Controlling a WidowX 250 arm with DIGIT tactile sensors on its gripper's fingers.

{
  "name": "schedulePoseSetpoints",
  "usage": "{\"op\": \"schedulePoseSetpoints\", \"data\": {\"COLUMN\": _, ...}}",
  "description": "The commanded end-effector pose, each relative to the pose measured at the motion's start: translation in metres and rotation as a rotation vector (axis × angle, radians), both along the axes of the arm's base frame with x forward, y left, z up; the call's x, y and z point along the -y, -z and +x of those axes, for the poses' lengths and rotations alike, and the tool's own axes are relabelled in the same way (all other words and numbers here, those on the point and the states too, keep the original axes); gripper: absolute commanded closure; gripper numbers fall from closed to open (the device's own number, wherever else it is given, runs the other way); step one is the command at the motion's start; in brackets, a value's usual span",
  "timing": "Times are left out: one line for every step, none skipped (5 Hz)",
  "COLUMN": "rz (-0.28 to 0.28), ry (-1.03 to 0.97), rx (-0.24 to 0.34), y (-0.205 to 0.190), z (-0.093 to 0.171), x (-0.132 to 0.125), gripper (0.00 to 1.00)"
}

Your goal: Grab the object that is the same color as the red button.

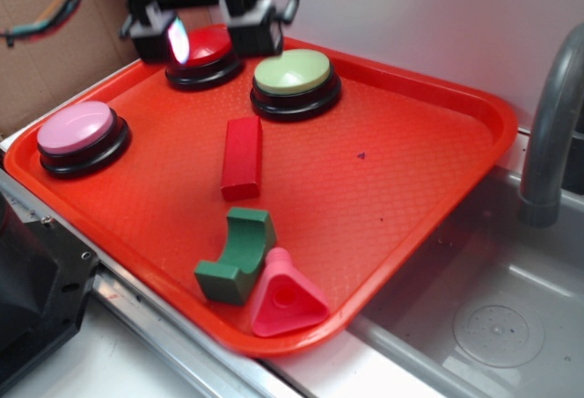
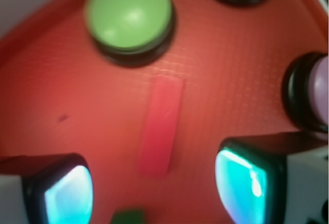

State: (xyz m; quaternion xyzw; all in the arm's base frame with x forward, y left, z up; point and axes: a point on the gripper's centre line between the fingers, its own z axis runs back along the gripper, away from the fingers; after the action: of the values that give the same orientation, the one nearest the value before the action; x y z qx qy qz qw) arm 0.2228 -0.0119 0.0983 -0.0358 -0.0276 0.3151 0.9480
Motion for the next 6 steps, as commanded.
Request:
{"op": "schedulePoseSetpoints", "data": {"rz": -0.009, "ry": -0.037, "rx": -0.001, "y": 0.019, "z": -0.008, "x": -0.017, "gripper": 0.0}}
{"op": "schedulePoseSetpoints", "data": {"rz": -0.009, "ry": -0.037, "rx": -0.001, "y": 0.019, "z": -0.008, "x": -0.017, "gripper": 0.0}}
{"op": "schedulePoseSetpoints", "data": {"rz": -0.009, "ry": -0.037, "rx": -0.001, "y": 0.019, "z": -0.008, "x": -0.017, "gripper": 0.0}}
{"op": "schedulePoseSetpoints", "data": {"rz": -0.015, "ry": -0.076, "rx": 0.075, "y": 0.056, "z": -0.006, "x": -0.016, "gripper": 0.0}}
{"op": "schedulePoseSetpoints", "data": {"rz": -0.057, "ry": -0.074, "rx": 0.049, "y": 0.079, "z": -0.006, "x": -0.014, "gripper": 0.0}}
{"op": "schedulePoseSetpoints", "data": {"rz": -0.057, "ry": -0.063, "rx": 0.02, "y": 0.095, "z": 0.001, "x": -0.001, "gripper": 0.0}}
